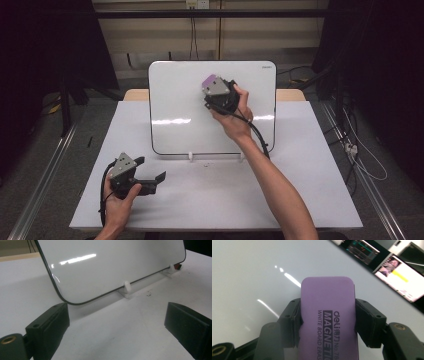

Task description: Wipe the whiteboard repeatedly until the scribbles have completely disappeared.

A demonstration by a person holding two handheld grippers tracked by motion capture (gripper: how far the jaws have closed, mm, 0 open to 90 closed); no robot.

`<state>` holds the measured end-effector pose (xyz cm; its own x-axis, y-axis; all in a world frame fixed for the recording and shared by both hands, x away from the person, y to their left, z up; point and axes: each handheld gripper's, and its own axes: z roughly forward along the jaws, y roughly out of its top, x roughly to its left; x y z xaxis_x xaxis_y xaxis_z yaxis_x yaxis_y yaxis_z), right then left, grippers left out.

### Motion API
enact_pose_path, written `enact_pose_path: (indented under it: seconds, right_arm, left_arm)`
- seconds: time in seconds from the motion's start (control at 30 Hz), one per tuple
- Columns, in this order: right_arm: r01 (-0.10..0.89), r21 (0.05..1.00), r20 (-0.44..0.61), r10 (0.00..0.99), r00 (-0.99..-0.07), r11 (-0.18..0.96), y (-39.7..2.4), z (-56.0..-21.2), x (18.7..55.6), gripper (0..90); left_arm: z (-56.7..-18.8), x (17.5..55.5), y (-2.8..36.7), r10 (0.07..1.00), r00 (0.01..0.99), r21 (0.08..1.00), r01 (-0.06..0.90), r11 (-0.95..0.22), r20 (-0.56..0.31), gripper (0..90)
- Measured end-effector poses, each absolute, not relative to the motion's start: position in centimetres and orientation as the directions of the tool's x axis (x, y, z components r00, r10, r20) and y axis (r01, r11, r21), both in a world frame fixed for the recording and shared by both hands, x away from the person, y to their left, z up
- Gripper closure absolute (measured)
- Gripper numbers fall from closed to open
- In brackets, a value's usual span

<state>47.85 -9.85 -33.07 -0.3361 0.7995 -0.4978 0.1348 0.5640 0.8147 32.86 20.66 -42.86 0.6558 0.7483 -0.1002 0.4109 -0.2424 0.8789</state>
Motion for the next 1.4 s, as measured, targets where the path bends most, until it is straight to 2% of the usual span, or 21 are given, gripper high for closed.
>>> enact_pose_path:
  seconds: [0.2, 0.43, 0.67, 1.07, 1.2, 1.4]
  right_arm:
    - [0.164, 0.818, -0.505, 0.825, -0.253, 0.551, -13.0, -31.6, 48.7, 41.7]
    - [0.169, 0.821, -0.508, 0.834, -0.216, 0.545, -12.8, -31.5, 49.0, 41.7]
    - [0.136, 0.8, -0.539, 0.799, -0.265, 0.584, -9.4, -32.5, 48.3, 41.7]
    - [0.07, 0.765, -0.567, 0.72, -0.4, 0.64, -2.9, -34.8, 46.5, 41.7]
    - [0.08, 0.788, -0.531, 0.74, -0.412, 0.61, -3.0, -34.6, 47.1, 41.7]
    - [0.094, 0.813, -0.508, 0.779, -0.367, 0.575, -5.0, -33.5, 48.0, 41.7]
  left_arm:
    - [-42.8, 32.8, 20.7, 0.751, 0.654, 0.879, 0.409, -0.243, -0.097, 5.8]
    - [-42.8, 32.8, 20.7, 0.749, 0.657, 0.879, 0.406, -0.251, -0.089, 5.8]
    - [-42.8, 32.8, 20.5, 0.747, 0.658, 0.877, 0.408, -0.252, -0.091, 5.8]
    - [-42.8, 32.8, 20.5, 0.745, 0.661, 0.876, 0.407, -0.257, -0.088, 5.8]
    - [-42.8, 32.8, 20.6, 0.746, 0.66, 0.878, 0.407, -0.253, -0.091, 5.8]
    - [-42.8, 32.7, 20.8, 0.746, 0.661, 0.878, 0.405, -0.255, -0.088, 5.8]
